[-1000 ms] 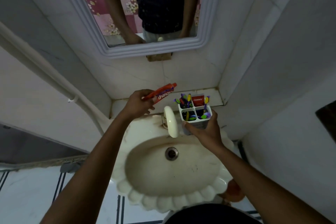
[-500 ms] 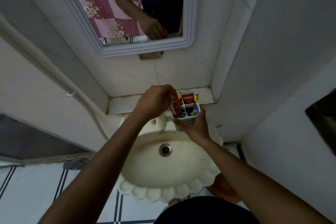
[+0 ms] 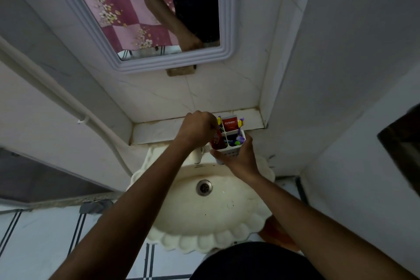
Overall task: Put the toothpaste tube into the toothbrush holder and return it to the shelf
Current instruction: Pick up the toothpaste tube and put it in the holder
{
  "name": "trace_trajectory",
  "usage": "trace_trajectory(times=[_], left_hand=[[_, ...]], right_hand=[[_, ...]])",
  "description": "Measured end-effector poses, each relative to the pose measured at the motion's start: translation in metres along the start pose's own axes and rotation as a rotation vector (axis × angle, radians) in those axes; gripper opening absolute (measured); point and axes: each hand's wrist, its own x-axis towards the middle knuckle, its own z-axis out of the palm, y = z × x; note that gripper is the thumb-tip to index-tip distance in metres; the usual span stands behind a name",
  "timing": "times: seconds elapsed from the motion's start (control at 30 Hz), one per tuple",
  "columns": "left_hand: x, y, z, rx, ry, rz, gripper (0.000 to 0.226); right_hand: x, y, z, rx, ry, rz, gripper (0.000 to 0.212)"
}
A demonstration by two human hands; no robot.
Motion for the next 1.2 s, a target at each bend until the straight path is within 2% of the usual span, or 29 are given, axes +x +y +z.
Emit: trace_trajectory(times=[0.17,0.27,0.33,0.47,0.63,0.8,1.0,1.2], left_hand=[[0.004,-0.006,0.002,-0.104,-0.018,-0.093,0.016],[0.0,-0.009,0.006,-0.332,-0.006,-0.164,0.02],[-0.006,-0.014,0.009,-0.484,0.065,-0.18,0.022],[-0.021,-0.027,0.004,-0.638,0.191,-0.225,0.022],[-0.046,-0.041,0.0,-0.679,0.227,-0.231,0.028],[-0.059,-0.038,-0.011,-0.584,0.307,-0.184,0.039],[-0.056,-0.018,-0.061,-0.506,0.446,-0.07,0.048],[-0.05,0.021,-0.154,-0.471,0.681,0.039,0.051]], right_hand=[[-0.004,0.004,0.004,0.01,0.034,0.007,0.135],[-0.007,0.004,0.006,-0.03,0.057,-0.007,0.145],[-0.006,0.002,0.007,-0.05,0.073,-0.027,0.148],[-0.002,-0.003,0.011,-0.04,0.095,-0.066,0.135],[0.001,-0.014,0.009,-0.034,0.183,-0.076,0.13],[0.001,-0.048,-0.007,-0.037,0.269,-0.174,0.125],[-0.005,-0.135,-0.042,0.051,0.4,-0.37,0.112],[-0.016,-0.256,-0.093,0.111,0.442,-0.606,0.109]])
